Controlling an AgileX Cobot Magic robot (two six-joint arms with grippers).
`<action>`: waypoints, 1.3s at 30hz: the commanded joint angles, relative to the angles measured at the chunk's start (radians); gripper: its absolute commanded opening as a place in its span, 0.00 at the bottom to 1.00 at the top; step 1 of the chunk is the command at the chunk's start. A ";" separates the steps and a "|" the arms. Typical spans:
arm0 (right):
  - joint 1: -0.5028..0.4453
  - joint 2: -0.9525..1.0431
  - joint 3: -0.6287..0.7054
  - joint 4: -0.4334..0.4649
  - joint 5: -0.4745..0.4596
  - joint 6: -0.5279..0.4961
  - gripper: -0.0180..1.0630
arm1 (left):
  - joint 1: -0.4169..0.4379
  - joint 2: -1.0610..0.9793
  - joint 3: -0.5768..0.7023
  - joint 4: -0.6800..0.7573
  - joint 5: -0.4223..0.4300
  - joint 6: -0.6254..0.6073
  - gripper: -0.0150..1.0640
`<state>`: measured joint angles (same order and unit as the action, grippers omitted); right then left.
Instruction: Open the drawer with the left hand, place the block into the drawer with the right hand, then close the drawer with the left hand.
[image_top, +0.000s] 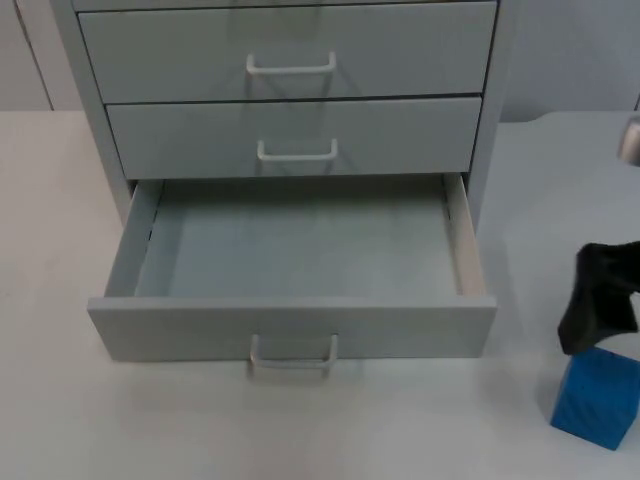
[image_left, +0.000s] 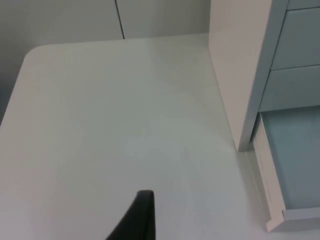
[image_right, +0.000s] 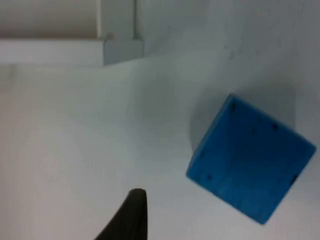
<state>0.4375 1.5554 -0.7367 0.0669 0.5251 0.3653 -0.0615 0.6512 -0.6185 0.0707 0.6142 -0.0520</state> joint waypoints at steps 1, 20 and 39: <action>0.017 0.043 -0.032 -0.101 -0.007 0.147 0.99 | 0.004 -0.005 0.006 -0.016 -0.013 -0.009 0.99; 0.026 0.235 -0.050 -0.171 -0.049 0.425 0.96 | 0.004 -0.005 0.006 -0.034 -0.021 -0.009 0.99; 0.026 0.240 -0.050 -0.169 -0.127 0.448 0.07 | 0.004 -0.005 0.006 -0.034 -0.021 -0.009 0.99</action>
<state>0.4582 1.8180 -0.7826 -0.0981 0.4124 0.8156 -0.0615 0.6512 -0.6185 0.0479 0.6085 -0.0536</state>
